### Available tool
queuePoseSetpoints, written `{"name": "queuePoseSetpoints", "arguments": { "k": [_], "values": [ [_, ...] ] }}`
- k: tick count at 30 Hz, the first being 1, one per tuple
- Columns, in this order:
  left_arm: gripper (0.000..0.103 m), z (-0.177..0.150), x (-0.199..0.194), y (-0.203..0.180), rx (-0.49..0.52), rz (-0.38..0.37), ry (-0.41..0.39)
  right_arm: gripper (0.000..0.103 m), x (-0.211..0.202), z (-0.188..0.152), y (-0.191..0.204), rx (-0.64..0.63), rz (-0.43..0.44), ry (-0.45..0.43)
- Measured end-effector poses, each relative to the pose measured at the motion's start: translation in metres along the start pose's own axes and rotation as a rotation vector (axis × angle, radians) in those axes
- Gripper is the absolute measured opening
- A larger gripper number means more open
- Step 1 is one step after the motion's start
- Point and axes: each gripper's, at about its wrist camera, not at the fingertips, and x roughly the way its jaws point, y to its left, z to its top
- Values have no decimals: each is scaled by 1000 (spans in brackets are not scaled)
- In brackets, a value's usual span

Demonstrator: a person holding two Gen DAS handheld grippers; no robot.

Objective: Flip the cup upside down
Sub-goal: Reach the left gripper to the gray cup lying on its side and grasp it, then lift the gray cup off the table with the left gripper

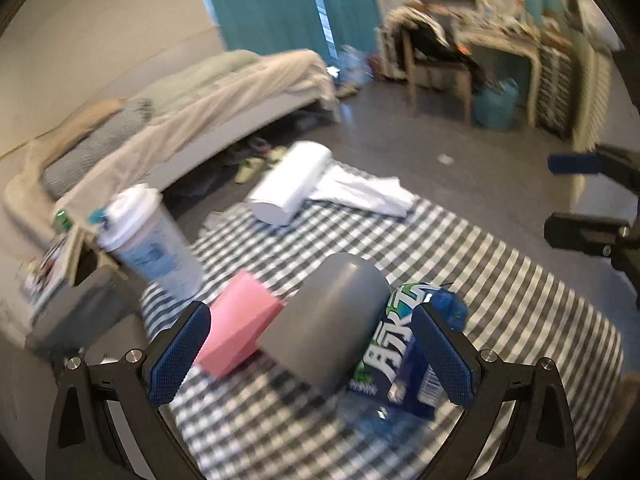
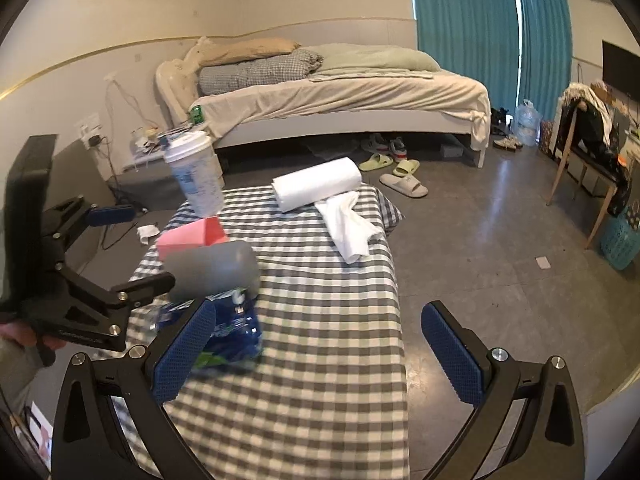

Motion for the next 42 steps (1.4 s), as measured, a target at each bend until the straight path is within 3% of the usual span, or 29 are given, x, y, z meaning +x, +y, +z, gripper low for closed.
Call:
{"name": "queuePoseSetpoints", "arguments": {
  "k": [4, 10, 12, 23, 32, 34, 36, 42],
  "values": [
    [86, 3, 33, -2, 71, -66, 82, 103, 21, 0, -9, 3, 9, 24],
    [86, 2, 56, -12, 161, -110, 160, 103, 28, -4, -19, 19, 28, 22],
    [86, 3, 64, -18, 196, -94, 167, 103, 28, -6, -23, 33, 30, 18],
    [90, 24, 101, -11, 122, -99, 298, 103, 36, -21, -36, 113, 40, 55],
    [83, 22, 88, -23, 151, -88, 305, 103, 29, -22, -37, 132, 40, 52],
    [81, 23, 81, -24, 136, -78, 296, 103, 25, -22, -37, 133, 39, 52],
    [72, 28, 68, -23, 113, -63, 270, 103, 20, -21, -35, 129, 34, 44],
    [70, 27, 34, -20, 62, -48, 262, 103, -5, -15, -29, 126, 28, 16]
  ]
}}
